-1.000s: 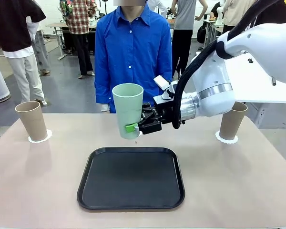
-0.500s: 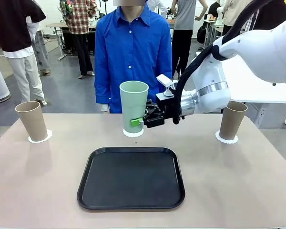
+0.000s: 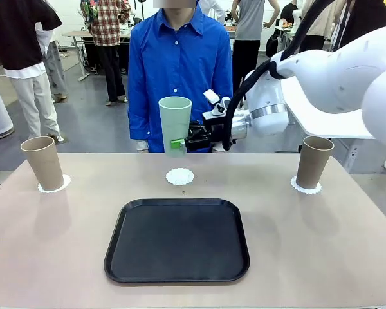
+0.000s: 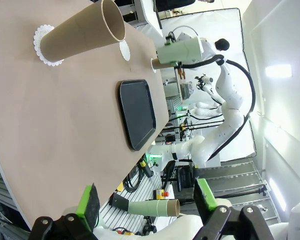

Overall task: Place coasters on the table and set cups on them.
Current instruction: Take one Reusable plastic cup from the Flat Tray and place it on a coaster set by the human.

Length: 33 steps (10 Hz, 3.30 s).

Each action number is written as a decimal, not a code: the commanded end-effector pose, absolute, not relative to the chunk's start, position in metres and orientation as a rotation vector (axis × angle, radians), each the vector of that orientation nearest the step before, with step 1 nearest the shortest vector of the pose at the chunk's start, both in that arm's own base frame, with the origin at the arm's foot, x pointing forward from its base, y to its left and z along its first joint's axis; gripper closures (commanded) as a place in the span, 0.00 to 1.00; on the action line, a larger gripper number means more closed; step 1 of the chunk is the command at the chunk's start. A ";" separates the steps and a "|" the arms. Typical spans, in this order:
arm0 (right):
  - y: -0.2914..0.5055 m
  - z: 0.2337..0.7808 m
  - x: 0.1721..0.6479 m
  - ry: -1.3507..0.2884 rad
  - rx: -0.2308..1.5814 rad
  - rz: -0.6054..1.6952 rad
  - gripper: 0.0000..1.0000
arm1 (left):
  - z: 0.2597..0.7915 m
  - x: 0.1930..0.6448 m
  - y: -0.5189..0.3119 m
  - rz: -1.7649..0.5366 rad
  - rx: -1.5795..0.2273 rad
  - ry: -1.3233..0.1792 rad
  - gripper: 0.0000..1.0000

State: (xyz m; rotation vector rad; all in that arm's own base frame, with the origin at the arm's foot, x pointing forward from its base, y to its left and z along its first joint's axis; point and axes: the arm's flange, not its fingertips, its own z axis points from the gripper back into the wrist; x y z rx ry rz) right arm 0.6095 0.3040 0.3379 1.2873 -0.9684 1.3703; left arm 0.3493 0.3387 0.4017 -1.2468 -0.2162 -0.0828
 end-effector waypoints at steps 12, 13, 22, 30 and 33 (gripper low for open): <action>0.242 0.336 0.656 -1.028 1.188 1.156 0.19 | 0.403 0.348 0.338 -0.079 -1.243 -0.218 0.00; 0.242 0.336 0.656 -1.028 1.188 1.156 0.19 | 0.403 0.348 0.338 -0.079 -1.243 -0.218 0.00; 0.272 0.297 0.644 -1.028 1.259 1.283 0.19 | 0.403 0.348 0.338 -0.079 -1.243 -0.218 0.00; 0.289 0.254 0.639 -0.969 1.252 1.354 0.19 | 0.403 0.348 0.338 -0.079 -1.243 -0.218 0.00; 0.295 0.245 0.645 -0.946 1.251 1.338 0.19 | 0.403 0.348 0.338 -0.079 -1.243 -0.218 0.00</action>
